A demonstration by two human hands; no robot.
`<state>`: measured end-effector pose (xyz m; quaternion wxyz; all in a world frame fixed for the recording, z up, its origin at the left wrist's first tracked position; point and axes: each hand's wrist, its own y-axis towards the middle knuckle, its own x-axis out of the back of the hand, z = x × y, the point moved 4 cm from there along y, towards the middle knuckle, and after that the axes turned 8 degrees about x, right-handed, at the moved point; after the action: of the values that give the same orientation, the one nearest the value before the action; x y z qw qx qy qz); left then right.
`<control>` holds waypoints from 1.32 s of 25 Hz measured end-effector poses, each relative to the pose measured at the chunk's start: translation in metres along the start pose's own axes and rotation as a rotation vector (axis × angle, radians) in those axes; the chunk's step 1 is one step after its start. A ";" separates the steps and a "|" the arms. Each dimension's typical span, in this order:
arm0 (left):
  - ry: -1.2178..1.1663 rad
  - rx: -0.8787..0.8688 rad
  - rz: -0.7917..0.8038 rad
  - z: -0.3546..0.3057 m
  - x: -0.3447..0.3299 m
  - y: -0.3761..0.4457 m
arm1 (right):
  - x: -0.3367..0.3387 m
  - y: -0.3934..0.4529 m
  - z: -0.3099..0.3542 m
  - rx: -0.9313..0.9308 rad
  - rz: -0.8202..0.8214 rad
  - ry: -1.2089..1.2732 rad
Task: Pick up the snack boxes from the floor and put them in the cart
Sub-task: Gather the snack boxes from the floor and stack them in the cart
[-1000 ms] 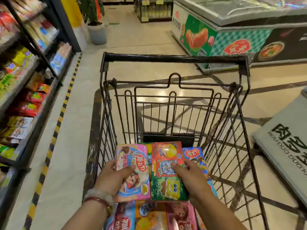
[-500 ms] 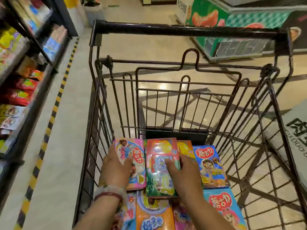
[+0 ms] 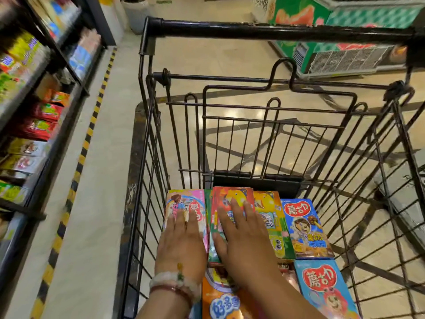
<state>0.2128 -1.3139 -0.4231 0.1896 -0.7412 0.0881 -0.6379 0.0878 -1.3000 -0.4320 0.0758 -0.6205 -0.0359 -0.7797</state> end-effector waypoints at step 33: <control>-0.016 -0.510 -0.418 0.045 0.212 -0.179 | 0.242 -0.095 0.078 0.477 -0.022 -0.255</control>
<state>0.2735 -1.2222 -0.1641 -0.1362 -0.7719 0.0895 -0.6145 0.0949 -1.2122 -0.1755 0.2064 -0.6779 -0.2347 -0.6654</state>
